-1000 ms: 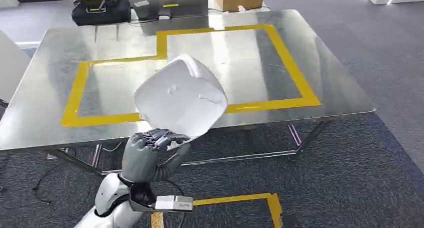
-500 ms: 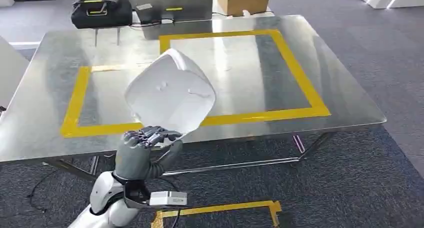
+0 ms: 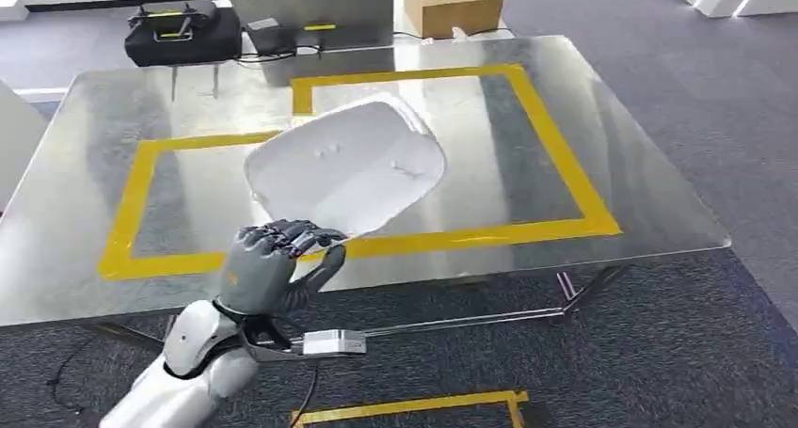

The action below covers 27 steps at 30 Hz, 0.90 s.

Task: Take the parts from the cabinet and place them on the table.

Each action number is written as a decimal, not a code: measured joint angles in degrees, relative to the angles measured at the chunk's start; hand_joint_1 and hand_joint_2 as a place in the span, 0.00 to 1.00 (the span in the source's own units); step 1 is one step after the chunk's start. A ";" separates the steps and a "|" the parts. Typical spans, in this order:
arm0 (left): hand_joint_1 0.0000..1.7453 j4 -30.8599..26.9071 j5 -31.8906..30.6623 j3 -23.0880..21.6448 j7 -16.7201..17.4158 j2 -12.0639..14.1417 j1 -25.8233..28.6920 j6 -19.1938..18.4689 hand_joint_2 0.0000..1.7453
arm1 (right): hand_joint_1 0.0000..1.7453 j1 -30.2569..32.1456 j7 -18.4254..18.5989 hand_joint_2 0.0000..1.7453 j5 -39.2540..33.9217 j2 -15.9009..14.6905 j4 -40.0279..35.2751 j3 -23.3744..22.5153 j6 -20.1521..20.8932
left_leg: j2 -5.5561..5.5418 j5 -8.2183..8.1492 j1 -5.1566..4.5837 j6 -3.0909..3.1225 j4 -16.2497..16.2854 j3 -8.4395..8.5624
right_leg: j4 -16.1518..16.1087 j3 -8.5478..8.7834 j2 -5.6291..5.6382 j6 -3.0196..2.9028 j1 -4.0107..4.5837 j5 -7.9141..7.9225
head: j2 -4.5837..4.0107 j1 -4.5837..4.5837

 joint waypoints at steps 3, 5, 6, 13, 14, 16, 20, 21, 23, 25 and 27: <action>1.00 4.01 -5.82 1.15 2.35 1.16 -3.59 1.94 1.00 | 0.00 -0.22 0.15 0.00 1.13 0.00 0.00 0.76 0.46 | 0.08 -4.48 0.31 -0.94 11.00 -5.66 | -0.03 0.58 -0.09 -0.79 -0.05 -0.53 | 0.00 -0.35; 1.00 8.01 -10.23 2.29 4.36 2.10 -5.68 3.23 1.00 | 0.00 -0.23 0.15 0.00 1.77 -0.02 0.00 1.09 0.72 | 0.07 -5.72 0.37 -1.08 18.15 -10.38 | -0.02 0.76 -0.01 -0.94 -0.04 -0.71 | 0.00 -0.39; 1.00 9.80 -12.51 2.75 5.27 2.47 -7.02 3.56 1.00 | 0.00 -0.20 0.13 0.00 2.01 -0.02 0.00 1.16 0.72 | 0.07 -3.88 0.40 -0.98 17.36 -10.63 | -0.02 1.00 0.03 -0.99 -0.03 -0.84 | 0.00 -0.35; 1.00 21.58 -22.89 5.98 9.26 5.88 -16.49 4.46 1.00 | 0.00 -0.46 0.20 0.00 4.24 -0.02 0.00 2.60 1.97 | 0.05 4.57 -0.26 0.46 0.17 -4.65 | -0.45 1.39 0.35 0.19 0.22 -1.10 | 0.00 -0.20; 1.00 23.33 -23.68 6.12 9.87 6.61 -17.47 4.46 1.00 | 0.00 -0.46 0.41 0.00 4.63 -0.02 0.00 2.69 2.10 | 0.05 4.64 -0.25 0.64 -0.14 -4.57 | -0.78 1.57 0.35 0.51 0.22 -1.00 | 0.00 -0.39; 1.00 26.33 -24.61 6.14 11.23 8.06 -19.34 4.50 1.00 | 0.00 -0.38 0.59 0.00 4.89 -0.07 0.00 3.10 2.32 | 0.20 5.19 0.45 1.21 -1.47 -3.64 | 0.57 0.65 0.16 0.95 0.46 -2.34 | 0.00 -0.22; 1.00 32.90 -24.56 6.51 12.61 11.10 -21.91 4.50 1.00 | 0.00 -0.29 1.02 0.00 5.75 -0.07 0.00 3.63 2.86 | 0.26 5.12 0.29 1.55 -1.41 -3.68 | 16.52 -7.77 0.08 1.25 0.45 -8.18 | 0.00 -0.07; 1.00 34.17 -24.34 6.73 12.65 11.65 -22.01 4.50 1.00 | 0.00 -0.15 1.11 0.00 5.75 -0.09 0.00 3.65 2.91 | 0.25 5.06 0.21 1.56 -1.40 -3.63 | 16.75 -8.40 0.09 1.18 0.45 -7.22 | 0.00 -0.09; 1.00 36.73 -23.66 7.78 12.65 12.80 -22.36 4.52 1.00 | 0.00 -0.11 1.31 0.00 5.79 -0.09 0.00 3.85 2.91 | 0.14 4.81 0.16 1.49 -1.28 -3.40 | 9.45 -5.61 0.08 0.86 0.47 -1.96 | 0.00 -0.07; 1.00 38.64 -23.14 8.68 12.50 13.60 -22.97 4.55 1.00 | 0.00 -0.25 1.38 0.00 5.77 -0.09 0.00 3.96 2.91 | 0.09 4.29 0.16 1.06 -0.99 -3.17 | 0.53 -1.51 0.09 0.42 0.52 0.98 | 0.00 -0.11; 1.00 40.57 -22.68 9.59 12.35 14.43 -23.44 4.65 1.00 | 0.00 -0.36 1.53 0.00 5.77 -0.09 0.00 3.98 2.95 | 0.06 4.35 -0.23 0.51 -0.71 -3.58 | -0.31 -0.53 0.23 0.09 0.62 0.69 | 0.00 -0.09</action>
